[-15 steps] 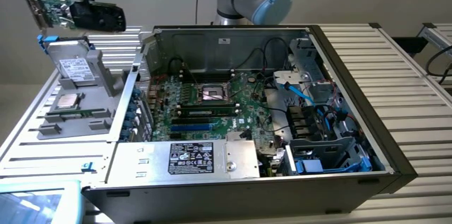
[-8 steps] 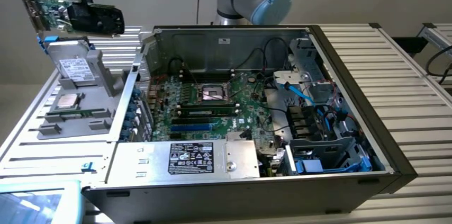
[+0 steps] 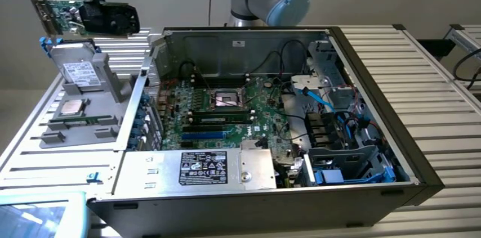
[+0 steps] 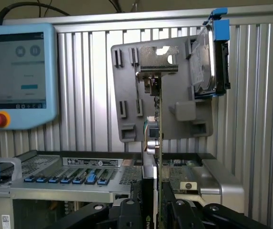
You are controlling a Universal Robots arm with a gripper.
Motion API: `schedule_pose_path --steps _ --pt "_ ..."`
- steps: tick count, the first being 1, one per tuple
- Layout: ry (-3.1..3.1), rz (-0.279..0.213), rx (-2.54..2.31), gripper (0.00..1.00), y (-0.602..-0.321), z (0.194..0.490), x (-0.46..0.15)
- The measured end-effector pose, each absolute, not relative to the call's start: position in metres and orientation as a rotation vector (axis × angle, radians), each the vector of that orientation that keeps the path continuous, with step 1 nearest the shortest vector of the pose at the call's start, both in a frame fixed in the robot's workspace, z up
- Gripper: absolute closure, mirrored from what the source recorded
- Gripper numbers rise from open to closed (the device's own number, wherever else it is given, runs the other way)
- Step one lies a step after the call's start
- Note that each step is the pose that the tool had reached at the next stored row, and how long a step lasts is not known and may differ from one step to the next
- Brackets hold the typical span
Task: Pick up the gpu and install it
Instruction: 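Pick up the gpu and move the gpu toward the slot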
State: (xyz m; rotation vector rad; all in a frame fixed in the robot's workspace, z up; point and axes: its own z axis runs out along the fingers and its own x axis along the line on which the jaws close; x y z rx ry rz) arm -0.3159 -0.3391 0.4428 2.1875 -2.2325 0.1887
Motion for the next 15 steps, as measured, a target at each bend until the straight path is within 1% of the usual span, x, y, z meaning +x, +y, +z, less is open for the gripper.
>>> schedule_pose_path --steps 15 --pt "-2.214 0.19 2.209 0.73 -0.3389 0.4432 -0.3147"
